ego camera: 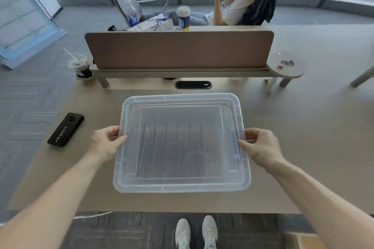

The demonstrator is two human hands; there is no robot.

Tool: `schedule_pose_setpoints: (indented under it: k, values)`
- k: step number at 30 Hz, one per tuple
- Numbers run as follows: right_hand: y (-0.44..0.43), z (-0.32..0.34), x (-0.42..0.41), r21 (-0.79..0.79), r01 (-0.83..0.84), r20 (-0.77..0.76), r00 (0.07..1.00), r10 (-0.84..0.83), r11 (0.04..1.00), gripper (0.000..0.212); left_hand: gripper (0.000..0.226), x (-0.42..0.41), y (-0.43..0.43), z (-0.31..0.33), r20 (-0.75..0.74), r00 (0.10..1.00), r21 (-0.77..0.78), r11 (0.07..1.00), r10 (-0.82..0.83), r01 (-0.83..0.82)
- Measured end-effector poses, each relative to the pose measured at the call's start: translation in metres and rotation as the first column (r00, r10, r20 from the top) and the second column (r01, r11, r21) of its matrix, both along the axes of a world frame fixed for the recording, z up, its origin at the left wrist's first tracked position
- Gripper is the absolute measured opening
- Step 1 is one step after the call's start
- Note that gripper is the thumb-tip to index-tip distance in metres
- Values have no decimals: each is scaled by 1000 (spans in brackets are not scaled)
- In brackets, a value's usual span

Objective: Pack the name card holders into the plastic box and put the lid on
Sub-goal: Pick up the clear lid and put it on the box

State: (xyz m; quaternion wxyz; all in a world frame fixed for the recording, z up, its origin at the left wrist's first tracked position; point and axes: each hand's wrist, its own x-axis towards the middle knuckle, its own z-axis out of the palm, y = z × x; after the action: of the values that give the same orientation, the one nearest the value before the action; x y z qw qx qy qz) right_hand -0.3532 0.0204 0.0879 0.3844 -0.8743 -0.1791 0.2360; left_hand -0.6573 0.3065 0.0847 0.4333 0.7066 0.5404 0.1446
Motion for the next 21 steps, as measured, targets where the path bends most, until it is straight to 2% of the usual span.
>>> schedule_pose_setpoints:
  k: [12,21]
  values:
    - [12,-25,-4,-141,-36,30,999,41,989,19,37,8,8,-20,-136,991,19,1000,6,-3]
    - [14,-30,-4,-144,-38,11,999,40,989,18,36,2,7,-32,-162,987,38,999,-4,10]
